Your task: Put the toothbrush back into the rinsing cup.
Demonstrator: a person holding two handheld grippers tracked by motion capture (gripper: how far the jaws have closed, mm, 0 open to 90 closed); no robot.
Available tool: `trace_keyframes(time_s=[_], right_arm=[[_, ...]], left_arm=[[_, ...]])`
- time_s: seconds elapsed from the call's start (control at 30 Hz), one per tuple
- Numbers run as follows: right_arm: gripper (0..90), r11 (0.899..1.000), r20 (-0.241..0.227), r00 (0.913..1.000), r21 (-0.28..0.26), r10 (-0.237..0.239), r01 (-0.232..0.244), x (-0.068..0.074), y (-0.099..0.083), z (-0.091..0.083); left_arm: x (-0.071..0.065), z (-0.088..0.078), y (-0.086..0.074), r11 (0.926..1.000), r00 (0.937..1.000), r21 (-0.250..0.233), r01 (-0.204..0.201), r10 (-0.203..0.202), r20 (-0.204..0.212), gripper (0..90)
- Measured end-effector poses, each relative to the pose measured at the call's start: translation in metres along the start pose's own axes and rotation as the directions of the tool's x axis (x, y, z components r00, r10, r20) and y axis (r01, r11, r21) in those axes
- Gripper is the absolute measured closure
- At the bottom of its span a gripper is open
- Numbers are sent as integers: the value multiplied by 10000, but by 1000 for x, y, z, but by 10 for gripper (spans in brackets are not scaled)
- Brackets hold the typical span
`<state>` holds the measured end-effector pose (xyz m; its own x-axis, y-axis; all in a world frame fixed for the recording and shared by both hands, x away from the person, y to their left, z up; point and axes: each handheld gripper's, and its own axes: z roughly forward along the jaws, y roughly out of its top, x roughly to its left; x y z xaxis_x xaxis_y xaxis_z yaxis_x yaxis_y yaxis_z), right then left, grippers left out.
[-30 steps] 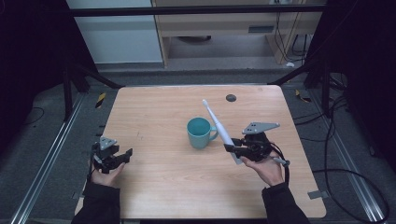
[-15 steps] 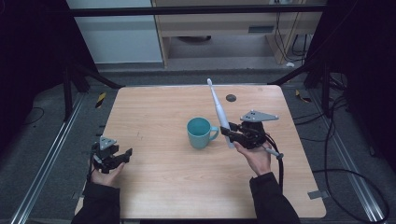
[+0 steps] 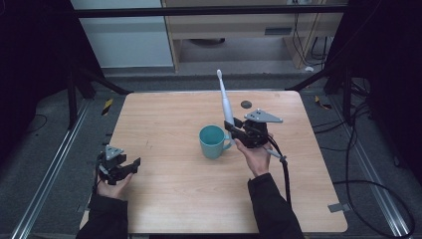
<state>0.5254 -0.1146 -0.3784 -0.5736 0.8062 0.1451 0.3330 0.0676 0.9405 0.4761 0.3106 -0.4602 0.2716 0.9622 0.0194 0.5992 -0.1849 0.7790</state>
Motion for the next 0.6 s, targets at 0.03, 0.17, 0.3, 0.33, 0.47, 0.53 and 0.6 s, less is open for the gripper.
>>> trace_keyframes(time_s=[0.03,0.17,0.3,0.33,0.47,0.53,0.6], right_arm=[[663,10000,0,10000,0,0,0,0,0,0],[663,9998,-42,10000,-195,78,-79,5,1,16],[663,9996,-51,9999,-258,141,-142,6,1,25],[663,9995,-63,9998,-237,196,-197,5,1,30],[663,9992,-110,9996,-300,244,-247,6,0,37],[663,9989,-168,9995,-373,284,-290,9,-1,44],[662,9990,-159,9995,-360,260,-266,12,-2,48]], left_arm=[[0,0,0,10000,10000,-2,2,-2,-2,407],[1,0,0,10000,10000,-10,13,-13,-1,408],[1,0,0,10000,10000,-14,10,-10,1,407],[1,0,0,10000,10000,-6,17,-17,10,407],[1,0,0,10000,10000,-16,14,-14,16,407],[1,0,0,10000,10000,-20,42,-42,11,408],[1,0,0,10000,10000,-22,50,-50,10,408]])
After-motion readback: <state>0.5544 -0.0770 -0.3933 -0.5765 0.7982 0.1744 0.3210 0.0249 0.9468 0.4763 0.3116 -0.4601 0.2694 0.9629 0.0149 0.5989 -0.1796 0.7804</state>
